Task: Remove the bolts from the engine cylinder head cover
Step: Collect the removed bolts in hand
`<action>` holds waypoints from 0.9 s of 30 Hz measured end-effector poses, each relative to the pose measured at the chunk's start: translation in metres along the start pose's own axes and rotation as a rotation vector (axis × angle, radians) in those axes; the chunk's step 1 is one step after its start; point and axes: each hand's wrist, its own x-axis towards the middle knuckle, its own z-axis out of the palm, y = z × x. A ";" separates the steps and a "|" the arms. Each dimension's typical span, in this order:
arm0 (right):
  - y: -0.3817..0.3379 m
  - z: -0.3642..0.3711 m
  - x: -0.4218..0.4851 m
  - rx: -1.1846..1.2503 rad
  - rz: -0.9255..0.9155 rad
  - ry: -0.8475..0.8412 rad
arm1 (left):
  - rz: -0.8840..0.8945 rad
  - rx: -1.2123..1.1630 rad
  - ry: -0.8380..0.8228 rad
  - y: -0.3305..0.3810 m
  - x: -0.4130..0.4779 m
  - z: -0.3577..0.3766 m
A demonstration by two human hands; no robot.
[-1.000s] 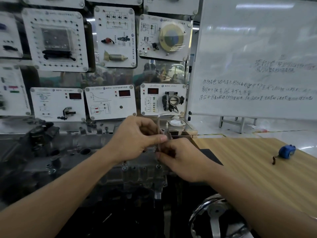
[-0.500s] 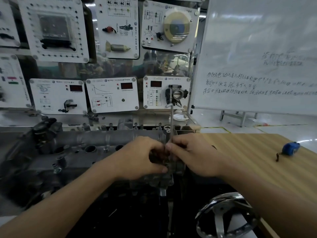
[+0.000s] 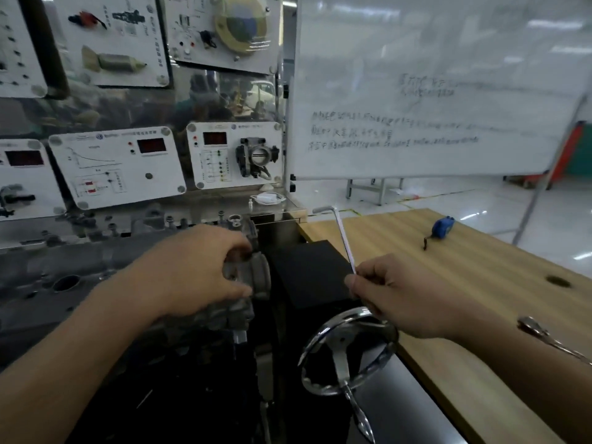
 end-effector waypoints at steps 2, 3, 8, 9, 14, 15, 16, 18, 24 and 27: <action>0.011 -0.003 -0.017 -0.050 0.101 -0.001 | 0.074 -0.115 0.205 0.028 0.005 0.004; 0.018 -0.004 -0.026 -0.071 0.162 -0.007 | 0.128 -0.234 0.269 0.046 0.009 0.010; 0.080 -0.021 -0.088 -0.191 0.546 0.070 | 0.299 -0.694 0.076 0.151 0.036 0.079; 0.094 -0.025 -0.104 -0.221 0.628 0.088 | 0.310 -0.724 0.006 0.171 0.043 0.097; 0.150 -0.042 -0.169 -0.457 0.900 0.108 | 0.311 -0.708 -0.252 0.259 0.076 0.182; 0.156 -0.043 -0.177 -0.510 0.919 0.083 | 0.309 -0.687 -0.296 0.272 0.079 0.194; 0.161 -0.044 -0.183 -0.548 0.928 0.069 | 0.307 -0.667 -0.340 0.283 0.080 0.205; 0.171 -0.045 -0.188 -0.550 0.946 0.089 | 0.311 -0.628 -0.381 0.295 0.082 0.220; 0.154 -0.046 -0.160 -0.782 0.932 0.082 | 0.329 -0.661 -0.404 0.266 0.086 0.204; 0.117 -0.039 -0.111 -0.794 0.691 0.218 | 0.251 -0.791 -0.297 0.221 0.074 0.165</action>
